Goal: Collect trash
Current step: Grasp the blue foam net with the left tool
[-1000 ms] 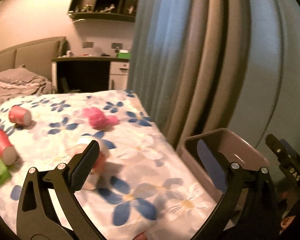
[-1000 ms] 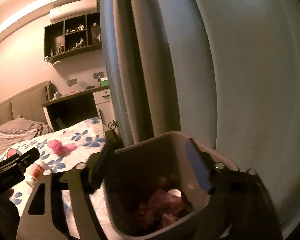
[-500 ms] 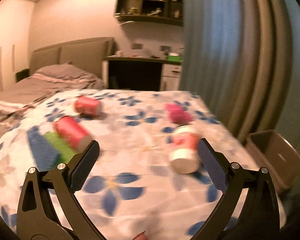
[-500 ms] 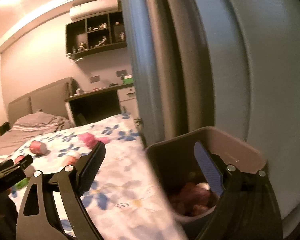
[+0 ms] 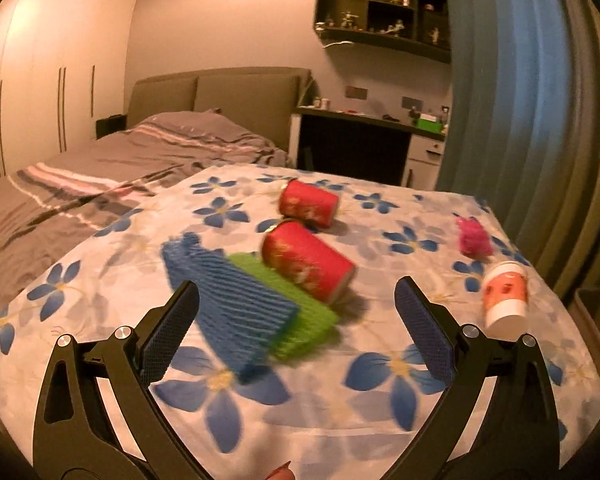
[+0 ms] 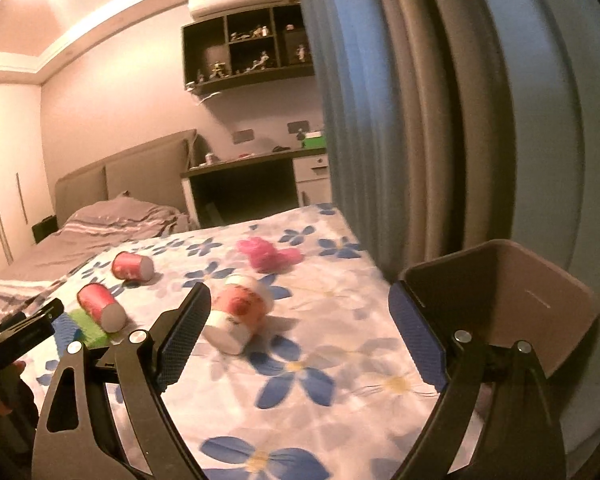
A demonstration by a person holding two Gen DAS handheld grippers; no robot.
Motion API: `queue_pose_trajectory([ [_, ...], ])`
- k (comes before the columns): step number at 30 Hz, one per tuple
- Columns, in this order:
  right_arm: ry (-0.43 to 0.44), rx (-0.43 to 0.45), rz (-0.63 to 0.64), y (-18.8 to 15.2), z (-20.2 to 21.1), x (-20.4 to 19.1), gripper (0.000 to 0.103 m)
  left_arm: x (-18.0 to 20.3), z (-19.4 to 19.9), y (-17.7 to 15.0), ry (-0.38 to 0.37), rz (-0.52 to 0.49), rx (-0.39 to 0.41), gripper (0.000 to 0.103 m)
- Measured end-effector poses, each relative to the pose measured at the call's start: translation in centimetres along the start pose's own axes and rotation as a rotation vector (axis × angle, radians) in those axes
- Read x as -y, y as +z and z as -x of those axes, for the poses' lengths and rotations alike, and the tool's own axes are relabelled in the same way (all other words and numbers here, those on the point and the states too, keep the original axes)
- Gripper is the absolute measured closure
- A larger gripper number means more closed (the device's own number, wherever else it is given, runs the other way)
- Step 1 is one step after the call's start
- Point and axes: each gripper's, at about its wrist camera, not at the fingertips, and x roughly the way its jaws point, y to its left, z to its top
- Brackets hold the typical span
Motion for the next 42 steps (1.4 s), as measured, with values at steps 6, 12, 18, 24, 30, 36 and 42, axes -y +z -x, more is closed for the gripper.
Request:
queue_pose_trajectory([
  [6,0.047,-0.013,0.019,0.0,-0.7,-2.6,0.016,-1.7,-1.3,-0.2,0.022,0.003,-0.035,0.007],
  [12,0.073,-0.024,0.038,-0.1,-1.3,-4.3,0.016,-2.2,-3.7,0.1,0.023,0.007,-0.093,0.008],
  [18,0.083,-0.037,0.036,-0.3,-1.7,-4.7,0.016,-2.5,-6.3,0.1,0.018,0.018,-0.182,0.021],
  [24,0.087,-0.047,0.041,-0.4,-2.1,-4.9,0.016,-3.4,-8.4,-0.3,-0.024,0.076,-0.291,0.048],
  [30,0.089,-0.066,0.046,-0.7,-2.5,-5.1,0.016,-4.1,-9.0,-1.0,-0.063,0.118,-0.342,0.068],
  [36,0.092,-0.077,0.055,-1.0,-2.6,-5.5,0.016,-5.5,-8.5,-1.2,-0.127,0.198,-0.345,0.091],
  [42,0.095,-0.104,0.061,-1.3,-3.5,-6.1,0.016,-6.5,-6.2,-0.5,-0.139,0.231,-0.266,0.095],
])
